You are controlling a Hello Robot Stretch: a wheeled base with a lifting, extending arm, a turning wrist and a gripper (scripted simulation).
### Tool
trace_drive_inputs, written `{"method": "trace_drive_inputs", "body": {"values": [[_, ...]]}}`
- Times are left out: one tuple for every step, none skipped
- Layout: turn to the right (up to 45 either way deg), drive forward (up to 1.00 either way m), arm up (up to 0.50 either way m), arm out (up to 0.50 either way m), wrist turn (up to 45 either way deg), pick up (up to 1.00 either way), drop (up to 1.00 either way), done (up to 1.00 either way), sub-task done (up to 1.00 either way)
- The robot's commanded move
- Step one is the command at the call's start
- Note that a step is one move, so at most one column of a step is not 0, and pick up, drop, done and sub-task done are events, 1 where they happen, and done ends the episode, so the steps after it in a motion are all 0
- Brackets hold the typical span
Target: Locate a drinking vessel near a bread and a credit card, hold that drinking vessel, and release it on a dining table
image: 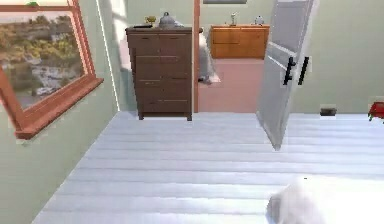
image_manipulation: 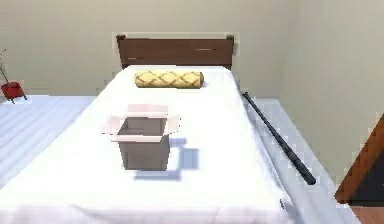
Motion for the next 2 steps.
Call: {"method": "trace_drive_inputs", "body": {"values": [[3.0,0.0,0.0,0.0,0.0,0.0,0.0,0.0,0.0],[0.0,1.0,0.0,0.0,0.0,0.0,0.0,0.0,0.0]]}}
